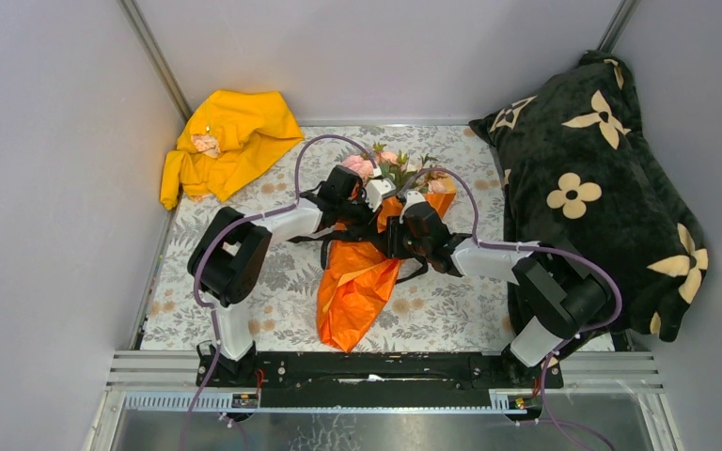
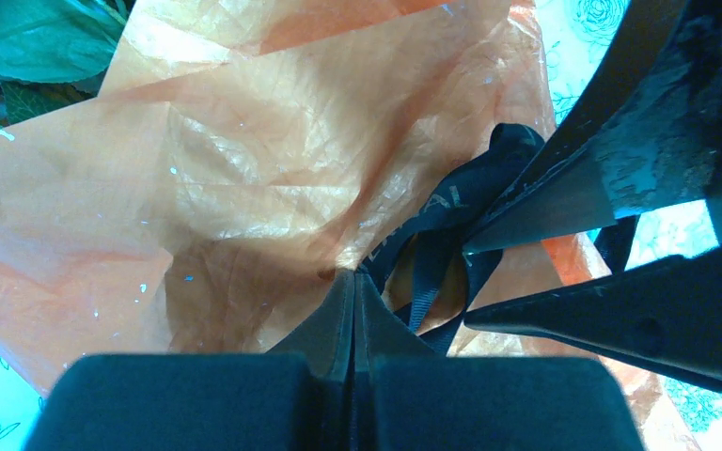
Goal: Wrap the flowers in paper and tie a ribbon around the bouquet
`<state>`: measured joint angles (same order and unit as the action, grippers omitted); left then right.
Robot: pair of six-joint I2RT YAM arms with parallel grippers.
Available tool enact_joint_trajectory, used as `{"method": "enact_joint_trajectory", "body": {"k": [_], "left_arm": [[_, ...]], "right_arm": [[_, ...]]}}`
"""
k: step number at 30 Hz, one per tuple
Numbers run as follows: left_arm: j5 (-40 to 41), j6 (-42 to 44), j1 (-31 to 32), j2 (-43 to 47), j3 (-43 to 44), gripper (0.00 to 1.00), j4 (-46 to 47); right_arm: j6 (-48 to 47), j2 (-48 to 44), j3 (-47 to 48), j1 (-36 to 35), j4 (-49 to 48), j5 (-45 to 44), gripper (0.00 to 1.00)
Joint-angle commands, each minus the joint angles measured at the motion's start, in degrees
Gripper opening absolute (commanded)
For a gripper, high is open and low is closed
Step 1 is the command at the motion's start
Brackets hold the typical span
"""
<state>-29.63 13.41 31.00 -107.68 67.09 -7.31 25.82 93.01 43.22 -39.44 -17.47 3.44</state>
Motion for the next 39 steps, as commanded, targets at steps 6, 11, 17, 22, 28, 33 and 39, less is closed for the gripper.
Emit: {"method": "enact_joint_trajectory", "body": {"k": [6,11,17,22,28,33,39], "left_arm": [[-1.1,-0.3,-0.2,2.0,1.0,0.0,-1.1],[-1.5,3.0,-0.9,5.6,4.8,0.43,-9.6],[0.0,6.5,-1.6,13.9,4.7,0.52,-20.6],[2.1,10.0,-1.6,20.7,-3.0,0.24,-27.4],[0.8,10.5,1.8,22.9,-12.1,0.18,-27.7],[-0.2,10.3,4.9,23.7,-11.4,0.27,-26.2],[7.9,17.8,0.1,23.9,-7.5,0.42,-27.6]], "right_arm": [[-1.1,0.4,1.2,-0.7,-1.0,-2.1,0.0],[-1.9,-2.5,1.1,-0.7,1.7,-2.3,0.0],[-2.3,-3.7,1.7,-0.7,2.9,-0.7,0.0],[-2.7,-4.0,3.1,-0.7,4.0,-0.1,0.0],[-2.5,-4.5,5.3,-0.6,6.2,2.2,0.0],[-1.9,-4.9,7.5,-0.5,12.0,5.6,0.0],[-2.9,-6.2,8.3,0.6,19.4,7.7,0.0]]}}
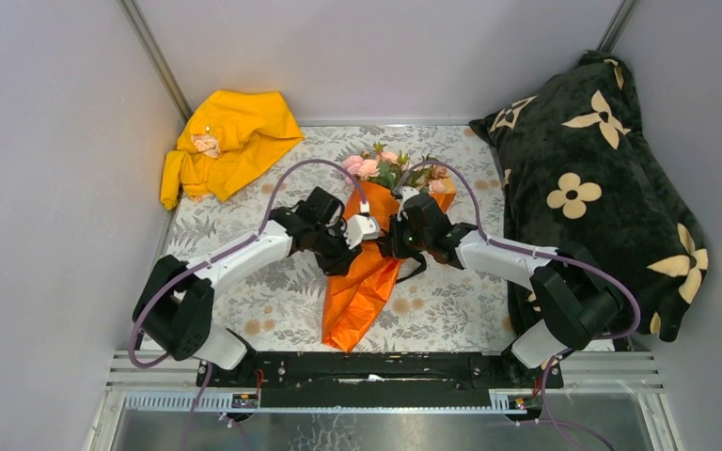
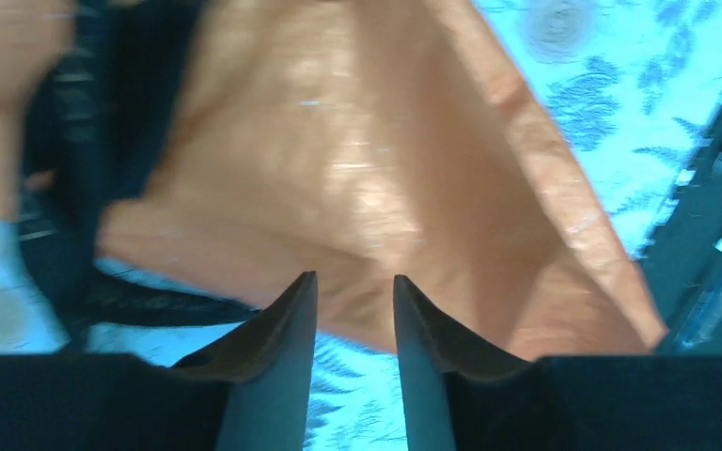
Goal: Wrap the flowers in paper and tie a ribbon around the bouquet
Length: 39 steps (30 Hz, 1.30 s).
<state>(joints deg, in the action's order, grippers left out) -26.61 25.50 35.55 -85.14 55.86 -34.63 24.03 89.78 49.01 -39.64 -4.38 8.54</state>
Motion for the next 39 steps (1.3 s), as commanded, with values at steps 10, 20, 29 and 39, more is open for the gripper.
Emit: {"method": "enact_joint_trajectory", "body": {"k": [10,20,29,39], "left_arm": [[11.0,37.2,-18.9,-5.0,-1.2,0.81,7.9],[13.5,33.5,-19.0,-17.3,1.8,0.72,15.8],[5.7,35.6,-19.1,-13.5,-2.4,0.02,13.8],[17.2,18.4,-26.3,-18.1,3.8,0.0,25.2]], "right_arm": [[-2.2,0.5,5.6,1.9,6.6,5.9,0.0],[-3.8,1.0,8.1,2.6,11.2,9.5,0.0],[-5.4,-0.5,9.7,4.8,16.7,13.4,0.0],[-4.8,-6.0,10.1,7.6,25.1,15.9,0.0]]}}
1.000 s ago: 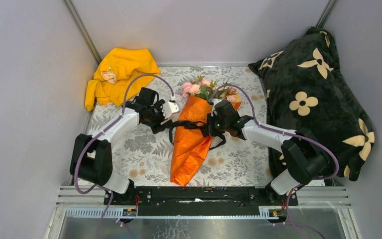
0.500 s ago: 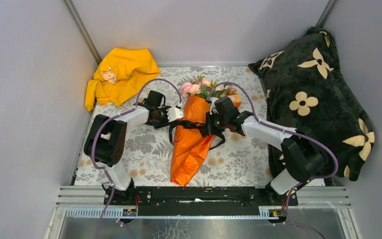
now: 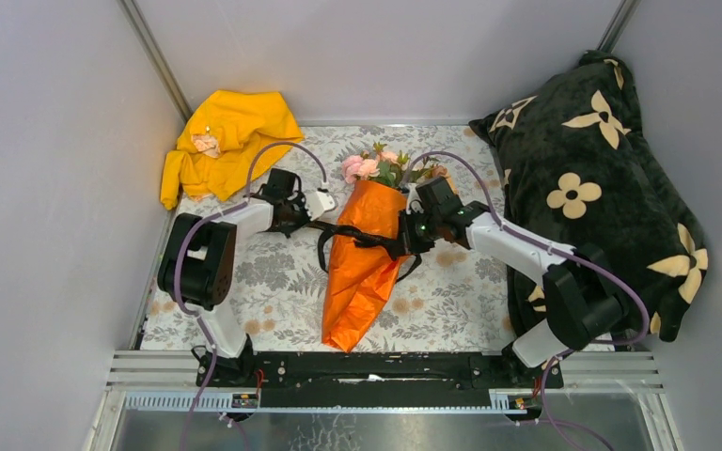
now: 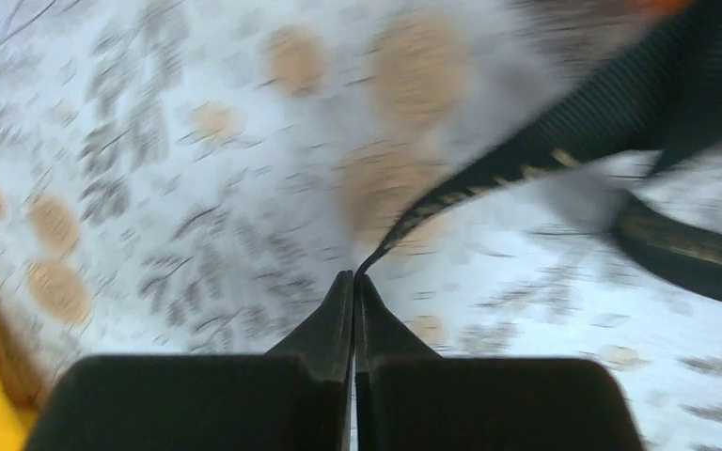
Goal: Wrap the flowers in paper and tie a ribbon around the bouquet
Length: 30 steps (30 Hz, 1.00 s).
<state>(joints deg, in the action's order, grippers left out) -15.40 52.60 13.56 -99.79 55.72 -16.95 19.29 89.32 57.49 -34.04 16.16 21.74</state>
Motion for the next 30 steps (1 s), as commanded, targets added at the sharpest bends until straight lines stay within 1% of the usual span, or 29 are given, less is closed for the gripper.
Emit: {"method": "enact_joint_trajectory", "body": {"k": [1,4,6,11,15,21,22,26,28,30], "left_arm": [[6.1,-9.0,-5.2,-3.9,4.4,0.0,7.2],[6.9,-9.3,-7.0,-3.5,2.8,0.0,8.9],[7.5,-9.6,-8.1,-3.0,1.7,0.0,9.8],[8.3,-10.1,-10.5,-1.3,-0.4,0.0,9.9],[8.4,-10.6,-12.2,1.0,-2.6,0.0,8.1],[11.6,-9.6,-13.5,5.4,-7.7,0.0,7.7],[11.9,-9.4,-14.7,6.1,-8.5,0.0,7.5],[15.0,-9.0,-16.2,7.3,-10.1,0.0,6.6],[15.2,-8.9,-17.3,7.5,-10.2,0.0,6.0],[14.8,-8.6,-18.4,8.1,-10.4,0.0,5.0]], "right_arm": [[0.3,-6.7,0.8,2.4,4.7,3.4,0.0],[1.2,-11.4,-1.5,4.4,5.5,3.8,0.0],[2.5,-14.7,-3.4,7.4,5.9,3.6,0.0],[5.0,-20.4,-7.4,16.6,6.8,3.8,0.0],[7.8,-23.5,-10.8,23.7,6.2,2.8,0.0],[11.8,-29.0,-17.4,34.5,3.5,0.3,0.0],[12.1,-30.2,-18.1,36.8,3.2,-0.1,0.0],[13.9,-33.9,-21.0,44.5,2.0,-1.6,0.0],[14.9,-35.9,-22.0,47.2,1.2,-2.6,0.0],[15.2,-37.2,-22.4,48.1,1.1,-4.2,0.0]]}}
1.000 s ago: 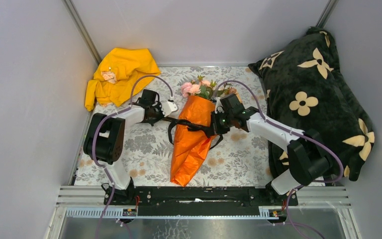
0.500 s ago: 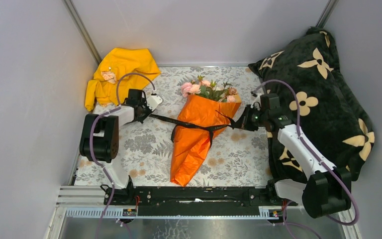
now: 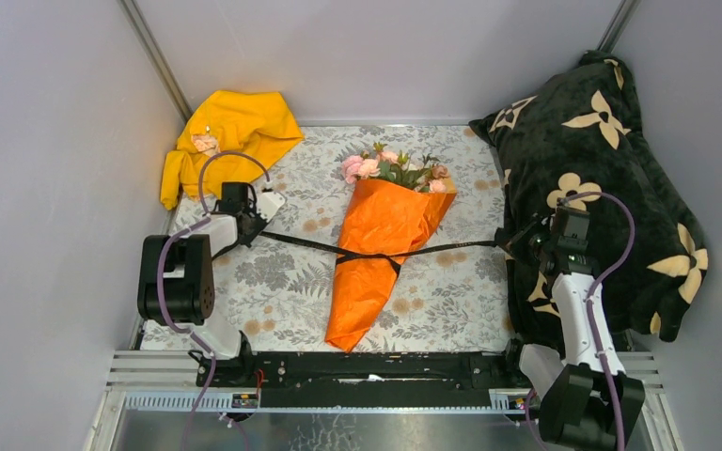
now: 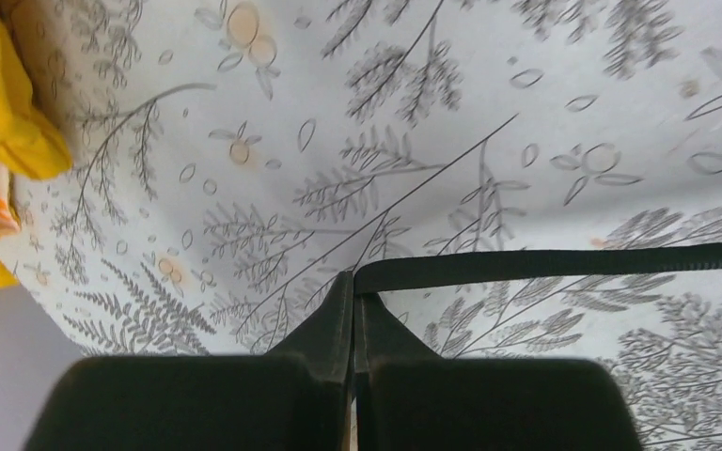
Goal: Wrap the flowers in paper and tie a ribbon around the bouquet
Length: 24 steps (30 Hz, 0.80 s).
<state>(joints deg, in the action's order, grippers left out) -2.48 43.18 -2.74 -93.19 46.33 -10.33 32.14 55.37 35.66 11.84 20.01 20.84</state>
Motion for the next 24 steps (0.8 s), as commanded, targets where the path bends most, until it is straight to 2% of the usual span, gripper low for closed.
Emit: {"method": "enact_joint_trajectory", "body": {"k": [1,8,19,21,24], "left_arm": [[1.6,1.2,-2.4,1.9,-1.2,0.0,-2.0],[3.7,3.6,-4.7,2.5,-3.4,0.0,0.5],[4.3,7.4,-9.5,4.4,-8.2,0.0,1.5],[3.2,6.9,-9.4,5.8,-8.9,0.0,-0.8],[-5.2,5.5,-5.7,10.0,-7.5,0.0,-11.6]], "right_arm": [[2.2,-3.6,-0.5,2.3,-2.4,-4.2,0.0],[0.6,-4.2,1.1,5.1,-1.1,-9.2,0.0],[-0.4,-0.7,3.9,10.0,-4.5,-8.7,0.0],[-0.3,-0.2,4.8,10.0,-5.2,-5.8,0.0],[0.3,-0.1,6.9,6.6,-6.1,-0.9,0.0]]}}
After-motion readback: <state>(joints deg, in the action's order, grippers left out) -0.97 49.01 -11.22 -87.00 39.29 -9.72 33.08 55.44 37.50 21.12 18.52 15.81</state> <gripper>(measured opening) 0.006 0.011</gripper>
